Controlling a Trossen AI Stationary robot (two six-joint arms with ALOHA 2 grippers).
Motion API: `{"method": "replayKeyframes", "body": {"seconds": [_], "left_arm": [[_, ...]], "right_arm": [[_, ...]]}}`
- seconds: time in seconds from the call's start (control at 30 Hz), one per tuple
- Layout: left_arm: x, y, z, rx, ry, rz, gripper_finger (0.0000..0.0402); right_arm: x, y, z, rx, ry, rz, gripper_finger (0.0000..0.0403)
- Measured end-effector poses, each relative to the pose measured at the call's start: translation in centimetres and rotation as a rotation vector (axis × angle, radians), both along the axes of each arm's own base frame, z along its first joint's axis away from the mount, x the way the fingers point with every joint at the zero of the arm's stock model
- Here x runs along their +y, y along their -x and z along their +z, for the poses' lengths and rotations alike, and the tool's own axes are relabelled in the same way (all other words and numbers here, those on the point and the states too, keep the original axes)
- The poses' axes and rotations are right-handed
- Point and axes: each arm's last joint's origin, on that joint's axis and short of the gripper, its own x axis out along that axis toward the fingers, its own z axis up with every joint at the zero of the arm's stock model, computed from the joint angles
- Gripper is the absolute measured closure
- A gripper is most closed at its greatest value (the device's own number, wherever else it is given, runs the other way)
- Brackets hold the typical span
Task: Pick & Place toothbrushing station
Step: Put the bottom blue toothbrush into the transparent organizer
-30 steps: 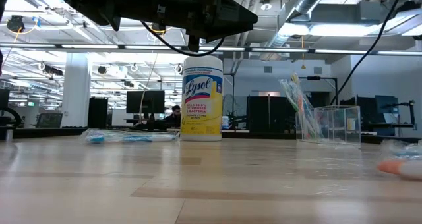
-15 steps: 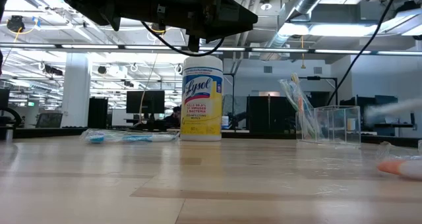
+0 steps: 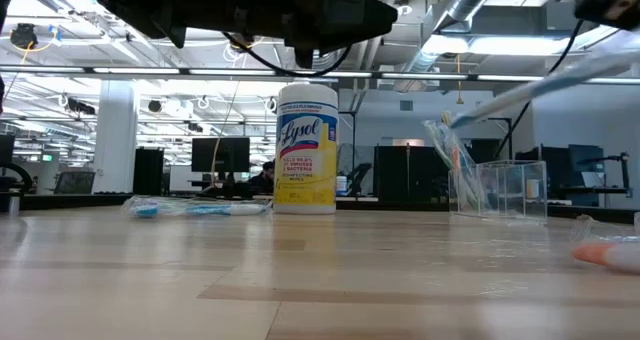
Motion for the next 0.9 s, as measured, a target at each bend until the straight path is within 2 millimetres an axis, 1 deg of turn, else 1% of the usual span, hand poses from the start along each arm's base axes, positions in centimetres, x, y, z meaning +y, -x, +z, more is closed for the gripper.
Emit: {"method": "replayKeyframes", "body": {"seconds": [0.13,0.3,0.4,0.57,0.7,0.9], "left_arm": [[-0.6,0.1,0.0,0.006,-0.120,-0.037,0.0314],[-2.1,0.4,0.0,0.007,-0.329,-0.087,0.0314],[-3.1,0.5,0.5,-0.010,-0.423,-0.109,0.0314],[-4.4,0.6,1.0,-0.014,-0.569,-0.078,0.0310],[-4.8,0.8,0.8,0.013,-0.640,-0.049,0.0289],[-4.5,0.8,0.0,0.103,-0.707,-0.039,0.0237]], "right_arm": [[-0.5,-0.9,0.2,-0.049,-0.012,0.005,0.0403],[-1.0,-2.0,0.6,-0.110,-0.039,-0.014,0.0403],[-1.3,-2.6,0.8,-0.156,-0.057,-0.019,0.0403],[-1.7,-3.5,1.2,-0.217,-0.084,-0.033,0.0403],[-2.0,-4.0,1.5,-0.248,-0.102,-0.050,0.0403],[-2.0,-4.5,2.0,-0.310,-0.134,-0.056,0.0403]]}}
